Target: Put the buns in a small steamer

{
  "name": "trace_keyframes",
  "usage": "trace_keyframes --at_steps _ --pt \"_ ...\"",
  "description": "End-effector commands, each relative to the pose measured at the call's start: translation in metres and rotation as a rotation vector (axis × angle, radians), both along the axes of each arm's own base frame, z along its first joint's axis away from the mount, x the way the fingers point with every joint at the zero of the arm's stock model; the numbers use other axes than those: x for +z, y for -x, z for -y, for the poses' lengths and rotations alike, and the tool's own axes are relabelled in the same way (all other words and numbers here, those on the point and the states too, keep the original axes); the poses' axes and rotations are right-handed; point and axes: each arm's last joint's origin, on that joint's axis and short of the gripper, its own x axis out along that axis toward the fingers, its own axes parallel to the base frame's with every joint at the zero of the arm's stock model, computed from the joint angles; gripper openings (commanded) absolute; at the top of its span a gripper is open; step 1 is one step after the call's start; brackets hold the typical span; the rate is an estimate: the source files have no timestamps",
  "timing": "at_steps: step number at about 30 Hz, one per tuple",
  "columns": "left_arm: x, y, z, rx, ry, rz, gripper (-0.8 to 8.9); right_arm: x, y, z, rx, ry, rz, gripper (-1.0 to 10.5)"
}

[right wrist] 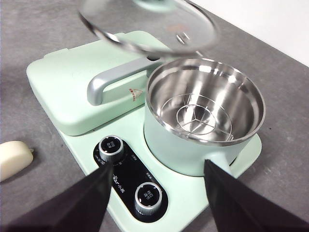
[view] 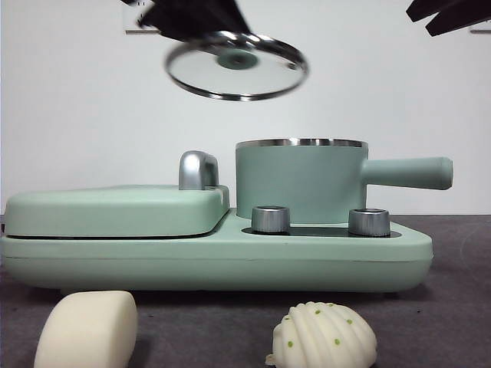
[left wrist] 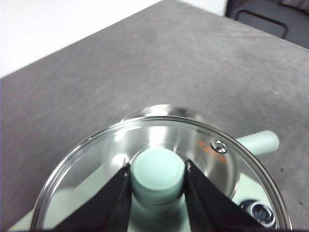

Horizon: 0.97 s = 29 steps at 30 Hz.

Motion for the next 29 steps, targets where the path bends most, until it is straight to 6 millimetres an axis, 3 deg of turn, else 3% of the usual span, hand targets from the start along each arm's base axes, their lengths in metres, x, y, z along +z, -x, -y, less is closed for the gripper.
trace_keyframes --at_steps 1,9,15,22,29 --pt "0.021 0.007 -0.015 0.065 0.033 0.006 0.11 0.005 0.0 -0.003 0.014 -0.017 0.003 3.0" --pt "0.028 0.021 -0.063 0.216 -0.027 -0.045 0.11 0.004 0.005 -0.017 0.111 -0.013 -0.006 3.0" --pt "0.035 0.035 -0.095 0.31 -0.007 -0.015 0.11 -0.005 0.004 -0.041 0.211 0.027 -0.052 3.0" --pt "0.037 0.048 -0.114 0.358 -0.043 -0.026 0.11 -0.022 0.001 -0.09 0.407 0.056 -0.082 3.0" --pt "0.038 0.047 -0.119 0.378 -0.04 -0.018 0.11 -0.053 0.004 -0.138 0.539 0.146 -0.127 3.0"
